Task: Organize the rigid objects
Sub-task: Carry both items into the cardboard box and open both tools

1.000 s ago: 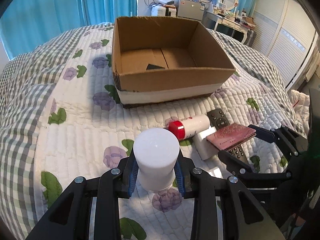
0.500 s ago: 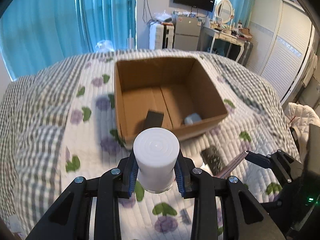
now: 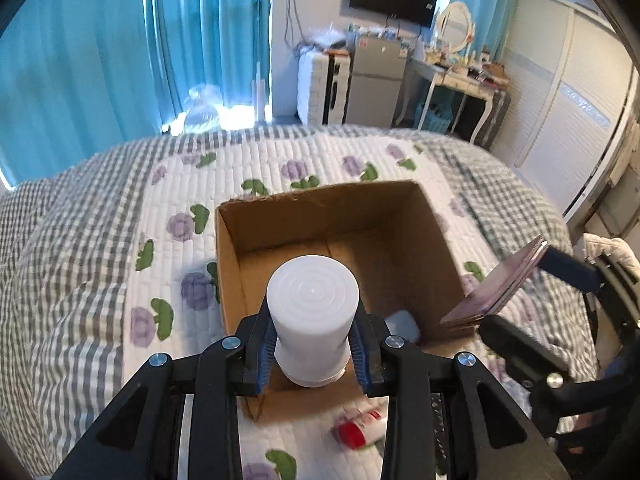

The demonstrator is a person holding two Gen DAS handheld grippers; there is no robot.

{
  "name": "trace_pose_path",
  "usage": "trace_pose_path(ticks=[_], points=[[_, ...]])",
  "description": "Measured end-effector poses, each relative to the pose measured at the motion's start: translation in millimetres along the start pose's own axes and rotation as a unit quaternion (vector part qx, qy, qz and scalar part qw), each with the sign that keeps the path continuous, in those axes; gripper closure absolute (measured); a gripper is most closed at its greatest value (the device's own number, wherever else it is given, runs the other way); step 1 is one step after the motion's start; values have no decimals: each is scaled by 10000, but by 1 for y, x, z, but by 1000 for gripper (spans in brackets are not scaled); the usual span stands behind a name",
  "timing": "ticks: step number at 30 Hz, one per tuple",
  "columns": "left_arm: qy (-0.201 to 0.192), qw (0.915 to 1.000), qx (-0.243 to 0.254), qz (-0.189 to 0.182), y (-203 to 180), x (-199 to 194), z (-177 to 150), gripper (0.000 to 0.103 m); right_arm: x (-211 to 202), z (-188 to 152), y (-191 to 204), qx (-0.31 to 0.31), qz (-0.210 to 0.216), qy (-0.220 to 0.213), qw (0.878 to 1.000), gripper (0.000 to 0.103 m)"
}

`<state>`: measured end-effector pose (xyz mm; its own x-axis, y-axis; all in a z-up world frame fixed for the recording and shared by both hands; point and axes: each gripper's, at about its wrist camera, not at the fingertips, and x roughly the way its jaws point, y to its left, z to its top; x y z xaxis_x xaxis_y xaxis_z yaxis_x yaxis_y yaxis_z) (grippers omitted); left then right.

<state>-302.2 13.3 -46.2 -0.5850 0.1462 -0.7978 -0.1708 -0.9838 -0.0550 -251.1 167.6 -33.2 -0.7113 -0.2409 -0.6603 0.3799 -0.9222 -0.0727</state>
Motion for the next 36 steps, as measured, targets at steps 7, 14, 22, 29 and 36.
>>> trace_pose_path(ticks=[7,14,22,29,36], points=[[537,9984,70,169,9,70,1,70,52,9,-14,150,169,196,9996,31],[15,9996,126,255,14,73,10,42,89,7,-25,190,234,351,9989,31],[-365,9989,-76,278,23,47,18,31,114,13,-39,417,186,444,9980,25],[-576,9966,-44,589,22,2,7,14,73,13,-52,626,-153,296,9975,15],[-710,9942,-326,737,12,-44,-19,6,-15,12,-55,346,-635,-41,9974,9]])
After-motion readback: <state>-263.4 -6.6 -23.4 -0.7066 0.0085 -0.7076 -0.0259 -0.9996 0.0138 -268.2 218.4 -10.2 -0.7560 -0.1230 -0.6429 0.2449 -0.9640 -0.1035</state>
